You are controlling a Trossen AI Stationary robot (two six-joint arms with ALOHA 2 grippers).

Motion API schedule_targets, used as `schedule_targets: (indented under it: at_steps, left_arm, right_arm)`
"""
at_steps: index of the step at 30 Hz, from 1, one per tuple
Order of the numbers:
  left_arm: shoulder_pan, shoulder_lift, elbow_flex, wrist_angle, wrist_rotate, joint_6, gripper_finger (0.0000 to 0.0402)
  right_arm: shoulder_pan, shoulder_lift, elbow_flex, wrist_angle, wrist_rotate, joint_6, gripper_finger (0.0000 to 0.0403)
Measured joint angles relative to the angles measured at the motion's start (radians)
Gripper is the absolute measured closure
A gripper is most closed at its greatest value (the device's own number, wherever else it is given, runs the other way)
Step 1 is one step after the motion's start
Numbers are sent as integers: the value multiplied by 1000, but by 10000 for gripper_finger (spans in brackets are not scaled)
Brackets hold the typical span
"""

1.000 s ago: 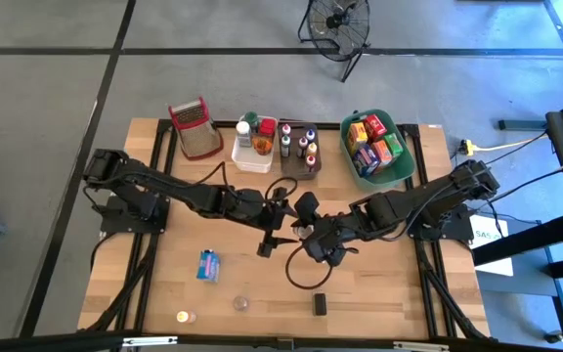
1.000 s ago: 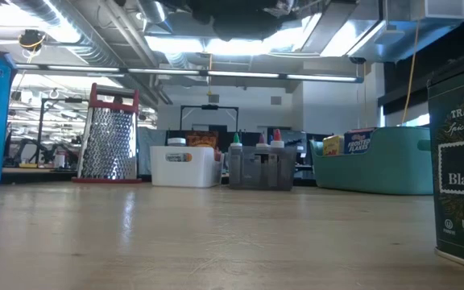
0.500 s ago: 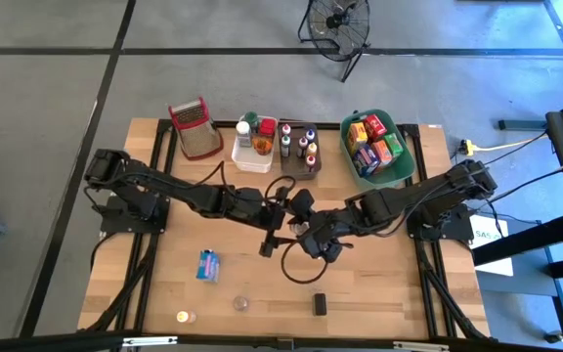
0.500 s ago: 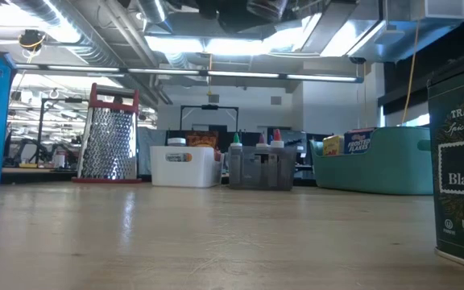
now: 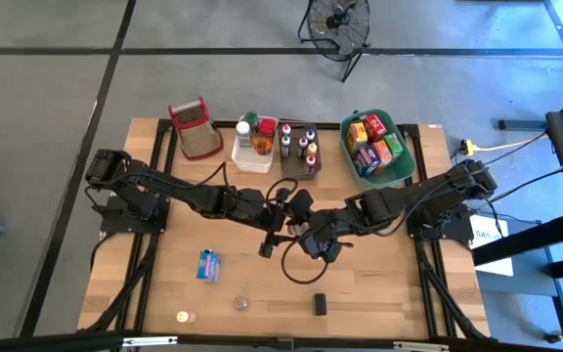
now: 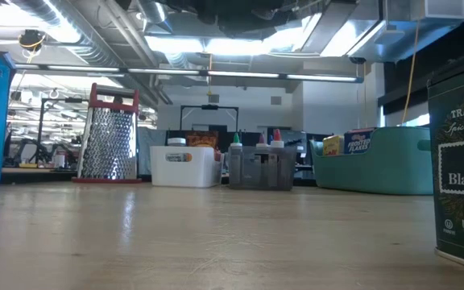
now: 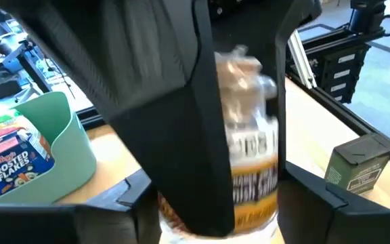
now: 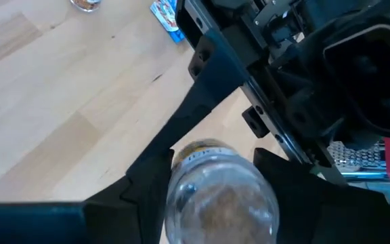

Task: Pick & Place Kitchen Items
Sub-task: Put the top brown seasoning bottle into the white bin

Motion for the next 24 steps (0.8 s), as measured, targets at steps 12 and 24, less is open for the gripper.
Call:
schedule_targets:
  at_steps: [12, 24]
  left_arm:
    - [-8, 0, -1, 0, 1, 26, 218]
    - [-8, 0, -1, 5, 1, 27, 219]
  right_arm:
    - [-2, -1, 1, 11, -49, 6, 191]
    - [-16, -1, 1, 13, -58, 66, 188]
